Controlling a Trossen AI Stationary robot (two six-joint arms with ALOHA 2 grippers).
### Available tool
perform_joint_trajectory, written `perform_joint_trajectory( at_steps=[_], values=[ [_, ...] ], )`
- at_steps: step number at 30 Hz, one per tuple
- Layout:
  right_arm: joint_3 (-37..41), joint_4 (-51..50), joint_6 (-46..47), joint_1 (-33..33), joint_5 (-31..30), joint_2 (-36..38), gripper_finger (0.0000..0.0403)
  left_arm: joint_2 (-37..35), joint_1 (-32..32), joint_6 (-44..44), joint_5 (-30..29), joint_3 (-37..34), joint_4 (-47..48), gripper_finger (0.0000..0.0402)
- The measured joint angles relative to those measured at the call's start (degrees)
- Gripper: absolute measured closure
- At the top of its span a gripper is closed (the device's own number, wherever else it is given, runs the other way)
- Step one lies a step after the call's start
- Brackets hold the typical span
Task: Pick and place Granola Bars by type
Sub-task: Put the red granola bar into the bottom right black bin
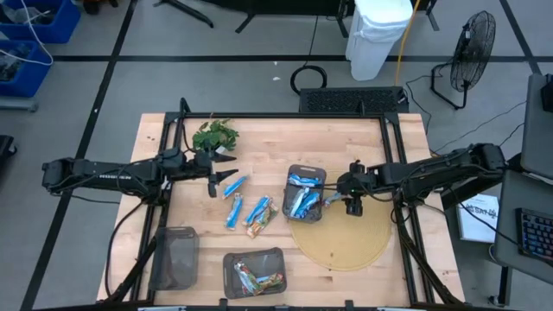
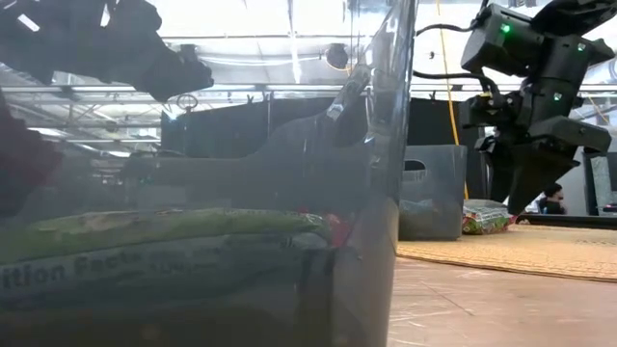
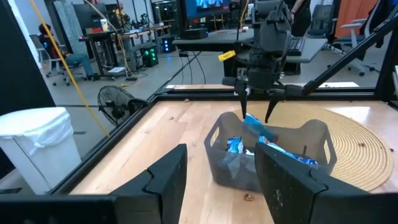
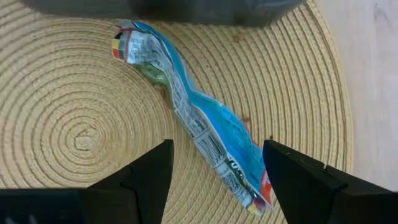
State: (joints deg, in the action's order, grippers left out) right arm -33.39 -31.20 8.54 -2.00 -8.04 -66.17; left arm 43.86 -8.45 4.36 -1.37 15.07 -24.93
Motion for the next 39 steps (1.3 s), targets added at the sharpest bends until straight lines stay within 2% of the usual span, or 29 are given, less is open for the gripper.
perform_joint_trajectory(
  at_steps=[4,17,28,39],
  values=[
    [0.00,-0.42,0.67,0.04,-2.72,-0.02,0.0165,0.00,0.00,-0.07,-0.01,0.01,0.29,0.0211],
    [0.00,-0.44,1.29,0.11,-2.42,-0.28,0.0166,0.00,0.00,-0.42,-0.02,0.02,0.81,0.0211],
    [0.02,-0.87,3.67,0.04,-1.57,-0.28,0.0203,0.00,0.00,-0.59,-0.02,0.02,0.83,0.0211],
    [0.56,-0.92,4.54,0.02,-0.66,-0.28,0.0202,0.00,0.00,-0.59,-0.02,0.02,0.81,0.0211]
  ],
)
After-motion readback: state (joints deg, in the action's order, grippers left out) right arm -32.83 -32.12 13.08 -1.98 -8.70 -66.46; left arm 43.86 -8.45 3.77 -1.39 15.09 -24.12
